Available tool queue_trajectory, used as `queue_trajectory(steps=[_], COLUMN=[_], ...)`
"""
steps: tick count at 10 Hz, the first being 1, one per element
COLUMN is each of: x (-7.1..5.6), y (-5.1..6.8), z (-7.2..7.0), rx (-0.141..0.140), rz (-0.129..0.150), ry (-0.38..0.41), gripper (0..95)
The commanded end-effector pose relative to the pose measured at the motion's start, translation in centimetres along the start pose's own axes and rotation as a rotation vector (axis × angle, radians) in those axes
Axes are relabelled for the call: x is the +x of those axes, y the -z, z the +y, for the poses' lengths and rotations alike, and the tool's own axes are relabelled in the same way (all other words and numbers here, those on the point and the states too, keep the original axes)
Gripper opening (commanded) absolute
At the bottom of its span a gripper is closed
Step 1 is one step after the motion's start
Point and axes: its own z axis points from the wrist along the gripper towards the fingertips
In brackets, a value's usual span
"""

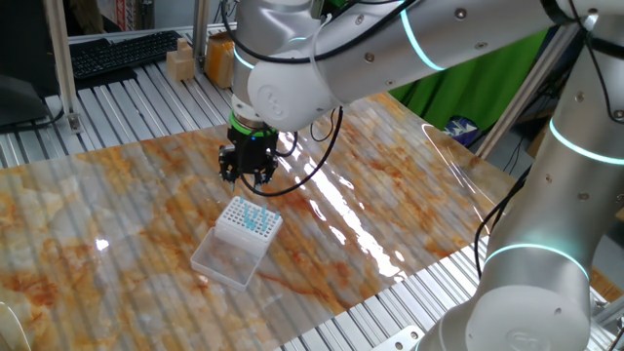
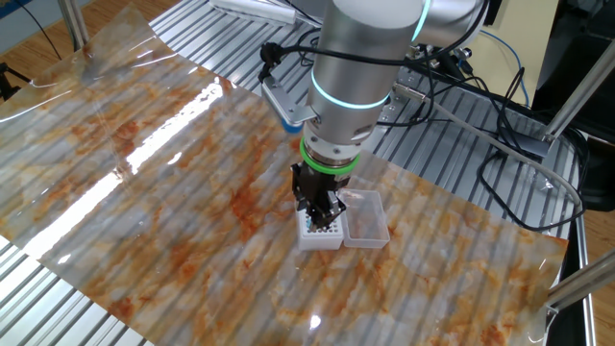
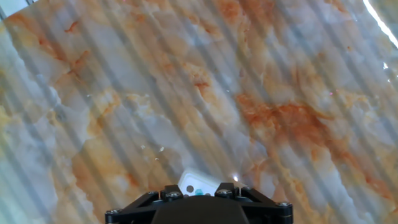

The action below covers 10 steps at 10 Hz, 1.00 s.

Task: Insert a medium pipette tip into the holder for medium pipette tips

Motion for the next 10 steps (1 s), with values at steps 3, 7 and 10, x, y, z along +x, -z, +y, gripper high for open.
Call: queue_trajectory(steps=[3, 7, 10], x=[-7.7, -7.6, -7.5], y=[-1.8, -1.7, -1.1], z=[-3.7, -3.7, -4.7], rx=[-0.007, -0.004, 0.024], rz=[0.108, 0.105, 0.077], ry=[0.329, 0.333, 0.454], gripper=[0.0, 0.0, 0.0])
